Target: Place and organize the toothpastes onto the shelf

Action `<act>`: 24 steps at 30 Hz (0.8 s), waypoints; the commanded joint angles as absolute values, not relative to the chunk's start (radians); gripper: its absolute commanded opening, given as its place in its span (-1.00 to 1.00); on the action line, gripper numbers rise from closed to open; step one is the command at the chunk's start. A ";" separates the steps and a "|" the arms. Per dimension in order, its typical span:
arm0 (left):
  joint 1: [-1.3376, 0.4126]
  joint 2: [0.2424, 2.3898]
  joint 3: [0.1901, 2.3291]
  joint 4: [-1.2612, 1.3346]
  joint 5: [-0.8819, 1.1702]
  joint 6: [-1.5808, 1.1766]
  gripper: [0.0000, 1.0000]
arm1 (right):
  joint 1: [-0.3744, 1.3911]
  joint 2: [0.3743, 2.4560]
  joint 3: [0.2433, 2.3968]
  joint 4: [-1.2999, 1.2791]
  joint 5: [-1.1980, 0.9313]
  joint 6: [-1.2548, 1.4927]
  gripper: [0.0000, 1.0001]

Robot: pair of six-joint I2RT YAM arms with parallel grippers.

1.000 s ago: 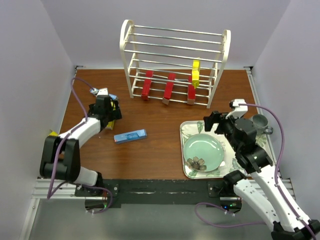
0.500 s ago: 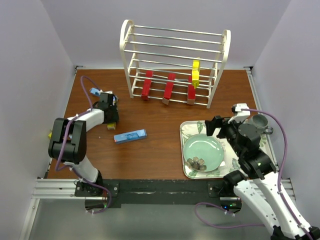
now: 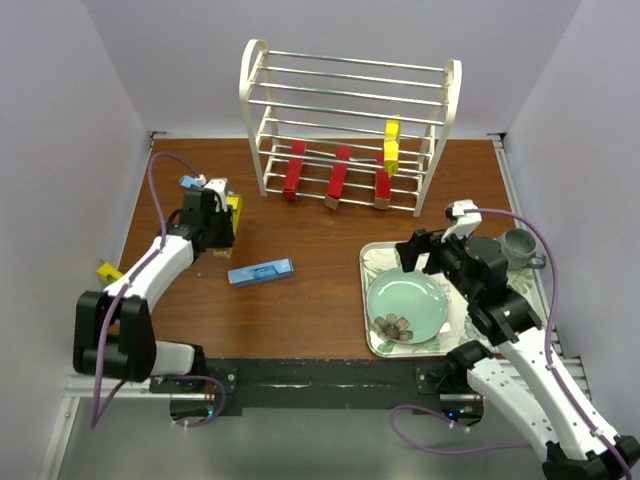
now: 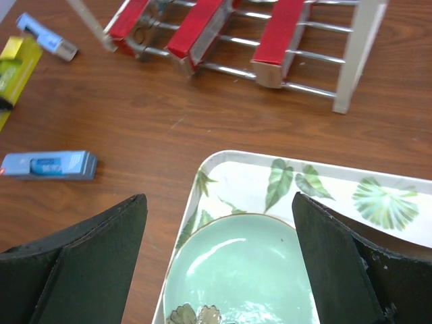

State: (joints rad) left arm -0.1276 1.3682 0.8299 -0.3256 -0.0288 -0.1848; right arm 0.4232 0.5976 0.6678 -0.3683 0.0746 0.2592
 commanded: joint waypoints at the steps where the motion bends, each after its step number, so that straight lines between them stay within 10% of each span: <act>1: -0.201 1.241 0.828 -0.340 0.121 -0.072 -0.59 | 0.419 0.646 0.729 -0.275 -0.092 0.181 0.87; 24: -0.667 1.038 0.997 -0.641 0.459 0.383 -0.75 | 0.494 0.871 0.934 -0.402 -0.781 -0.251 0.93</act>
State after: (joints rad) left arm -0.6319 1.0237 0.9195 -0.5896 0.4007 0.2974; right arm 0.4664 0.8585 0.8497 -0.3618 -0.6781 -0.1417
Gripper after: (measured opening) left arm 0.414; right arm 0.964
